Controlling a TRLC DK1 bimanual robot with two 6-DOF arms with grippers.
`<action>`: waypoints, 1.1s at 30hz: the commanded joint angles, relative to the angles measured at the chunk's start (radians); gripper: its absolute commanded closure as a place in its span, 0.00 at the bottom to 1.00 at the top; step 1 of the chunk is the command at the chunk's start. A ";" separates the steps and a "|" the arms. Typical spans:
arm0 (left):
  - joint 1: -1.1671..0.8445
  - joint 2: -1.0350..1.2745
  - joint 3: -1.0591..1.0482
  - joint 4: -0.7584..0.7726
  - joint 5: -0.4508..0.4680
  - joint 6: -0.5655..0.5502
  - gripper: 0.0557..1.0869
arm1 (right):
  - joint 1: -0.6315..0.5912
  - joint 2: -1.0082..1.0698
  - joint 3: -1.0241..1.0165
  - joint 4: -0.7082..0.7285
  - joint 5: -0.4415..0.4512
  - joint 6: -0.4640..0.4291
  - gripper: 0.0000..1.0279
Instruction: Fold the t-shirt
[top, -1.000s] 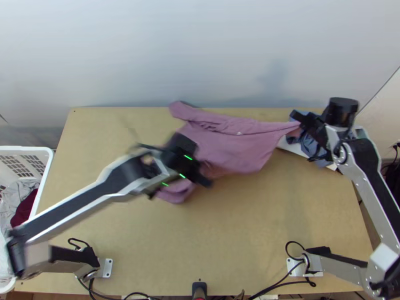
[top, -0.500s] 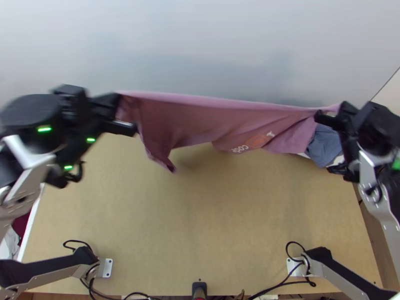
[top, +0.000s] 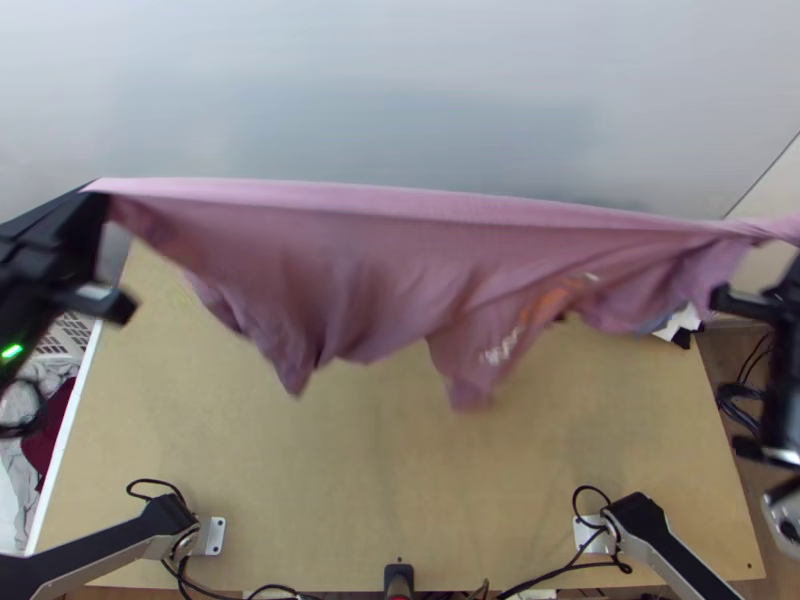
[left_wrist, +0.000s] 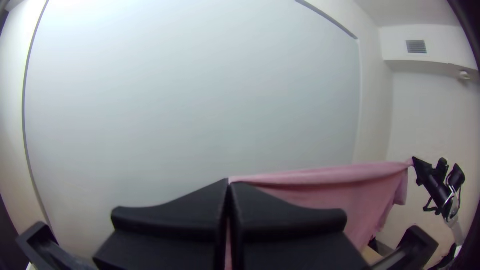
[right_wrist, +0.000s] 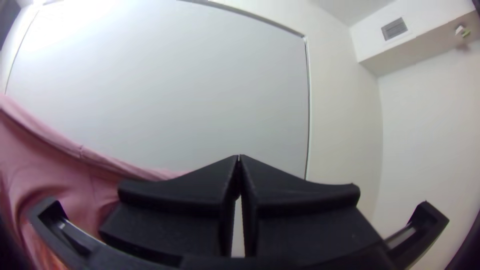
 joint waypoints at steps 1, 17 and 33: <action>-0.021 -0.054 0.144 -0.163 0.010 0.005 0.96 | 0.068 -0.121 -0.023 0.129 0.011 -0.207 0.97; 0.023 -0.281 -0.387 -0.205 0.041 -0.082 0.96 | 0.064 -0.184 -0.235 -0.060 -0.001 0.012 0.97; 0.473 -0.087 -0.896 0.389 0.373 -0.095 0.97 | 0.060 0.377 -0.349 0.284 -0.016 0.265 0.97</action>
